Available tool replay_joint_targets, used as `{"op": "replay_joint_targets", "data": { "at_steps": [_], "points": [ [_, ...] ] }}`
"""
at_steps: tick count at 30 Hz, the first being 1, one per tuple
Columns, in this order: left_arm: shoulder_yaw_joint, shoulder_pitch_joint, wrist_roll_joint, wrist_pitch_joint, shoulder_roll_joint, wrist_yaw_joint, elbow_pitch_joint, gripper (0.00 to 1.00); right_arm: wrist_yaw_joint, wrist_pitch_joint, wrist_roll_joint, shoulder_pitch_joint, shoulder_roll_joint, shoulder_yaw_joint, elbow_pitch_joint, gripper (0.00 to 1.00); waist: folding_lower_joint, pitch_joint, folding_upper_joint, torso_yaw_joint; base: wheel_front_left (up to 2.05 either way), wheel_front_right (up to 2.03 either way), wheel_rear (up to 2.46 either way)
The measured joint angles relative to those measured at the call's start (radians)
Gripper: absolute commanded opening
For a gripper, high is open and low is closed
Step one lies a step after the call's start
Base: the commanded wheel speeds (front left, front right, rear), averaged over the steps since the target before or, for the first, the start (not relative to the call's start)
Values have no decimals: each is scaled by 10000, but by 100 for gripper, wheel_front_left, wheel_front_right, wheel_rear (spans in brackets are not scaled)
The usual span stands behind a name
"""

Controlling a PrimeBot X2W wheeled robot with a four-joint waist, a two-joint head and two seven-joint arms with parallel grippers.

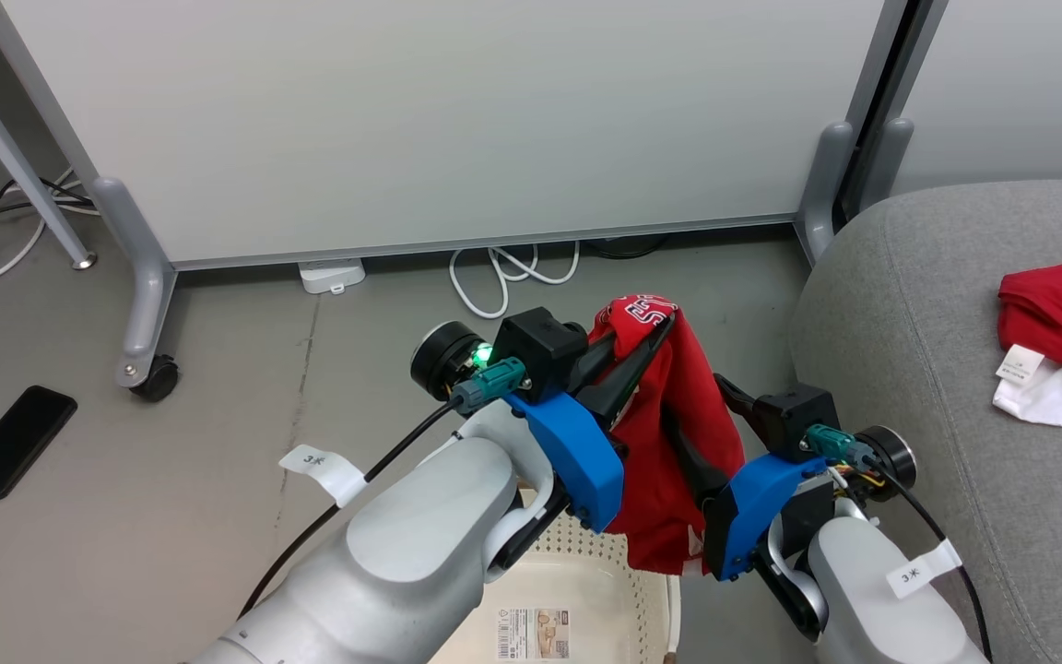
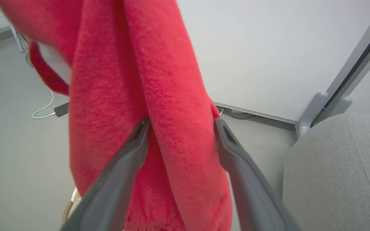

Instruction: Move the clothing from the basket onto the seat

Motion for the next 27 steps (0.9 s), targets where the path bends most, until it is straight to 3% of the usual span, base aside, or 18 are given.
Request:
{"op": "replay_joint_targets", "data": {
  "at_steps": [10, 11, 12, 27],
  "points": [
    [-245, -105, -173, 31, 0, 2, -176, 0, 0, -445, 593, -1273, -2, 723, 2056, 100, 0, 12, 0, 79, 0, 0, 0],
    [-263, -110, -184, 31, 0, 2, -180, 0, 0, -472, 708, -1379, -2, 834, 2219, 43, 0, 8, 0, 78, 0, 0, 0],
    [-282, -111, -190, 31, 0, 0, -180, 0, 0, -539, 849, -1448, -2, 936, 2353, 0, 0, 1, 0, 75, 0, 0, 0],
    [-305, -138, -334, 15, 94, 2, -96, 0, 0, -1271, 2002, -1943, 0, 1793, 3373, 0, 0, -186, 0, -102, 0, 0, 0]
  ]
}}
